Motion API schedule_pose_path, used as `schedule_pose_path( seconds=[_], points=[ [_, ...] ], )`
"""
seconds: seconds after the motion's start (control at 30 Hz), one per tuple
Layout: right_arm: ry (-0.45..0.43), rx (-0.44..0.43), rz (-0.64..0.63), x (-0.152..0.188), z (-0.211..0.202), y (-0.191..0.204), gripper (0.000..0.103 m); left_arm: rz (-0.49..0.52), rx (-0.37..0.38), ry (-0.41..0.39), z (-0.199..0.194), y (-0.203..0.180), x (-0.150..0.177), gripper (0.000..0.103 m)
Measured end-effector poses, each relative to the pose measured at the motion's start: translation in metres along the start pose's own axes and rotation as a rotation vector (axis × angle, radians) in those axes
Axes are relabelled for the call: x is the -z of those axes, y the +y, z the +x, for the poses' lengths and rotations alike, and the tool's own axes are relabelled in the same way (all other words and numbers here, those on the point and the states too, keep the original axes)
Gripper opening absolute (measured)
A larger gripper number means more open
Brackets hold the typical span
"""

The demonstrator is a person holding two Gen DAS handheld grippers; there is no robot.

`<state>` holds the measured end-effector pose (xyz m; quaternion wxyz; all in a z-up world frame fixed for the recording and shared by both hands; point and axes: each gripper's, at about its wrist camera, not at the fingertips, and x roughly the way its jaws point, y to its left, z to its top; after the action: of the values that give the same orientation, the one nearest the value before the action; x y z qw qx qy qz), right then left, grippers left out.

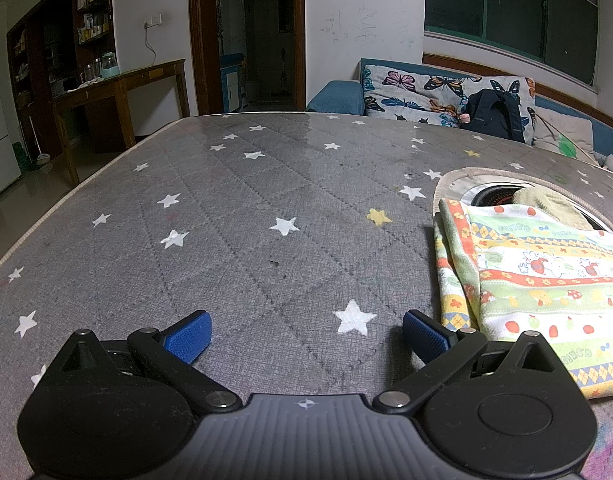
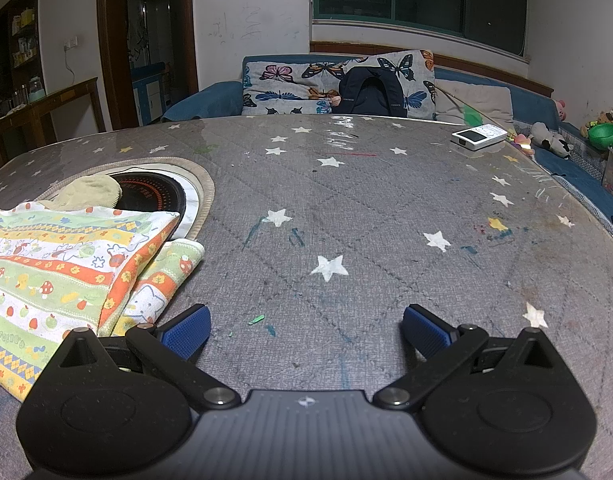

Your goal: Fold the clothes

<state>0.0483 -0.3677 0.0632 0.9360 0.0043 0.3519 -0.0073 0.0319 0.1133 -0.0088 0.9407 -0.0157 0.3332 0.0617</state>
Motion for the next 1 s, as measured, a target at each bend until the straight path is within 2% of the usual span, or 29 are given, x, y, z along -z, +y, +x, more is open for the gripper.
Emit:
schedule_pose_path(
  seconds=[1.0],
  points=[
    [0.0,0.0,0.0,0.0,-0.0001,0.0001,0.103,0.0,0.0,0.0,0.0,-0.0006,0.0,0.103]
  ],
)
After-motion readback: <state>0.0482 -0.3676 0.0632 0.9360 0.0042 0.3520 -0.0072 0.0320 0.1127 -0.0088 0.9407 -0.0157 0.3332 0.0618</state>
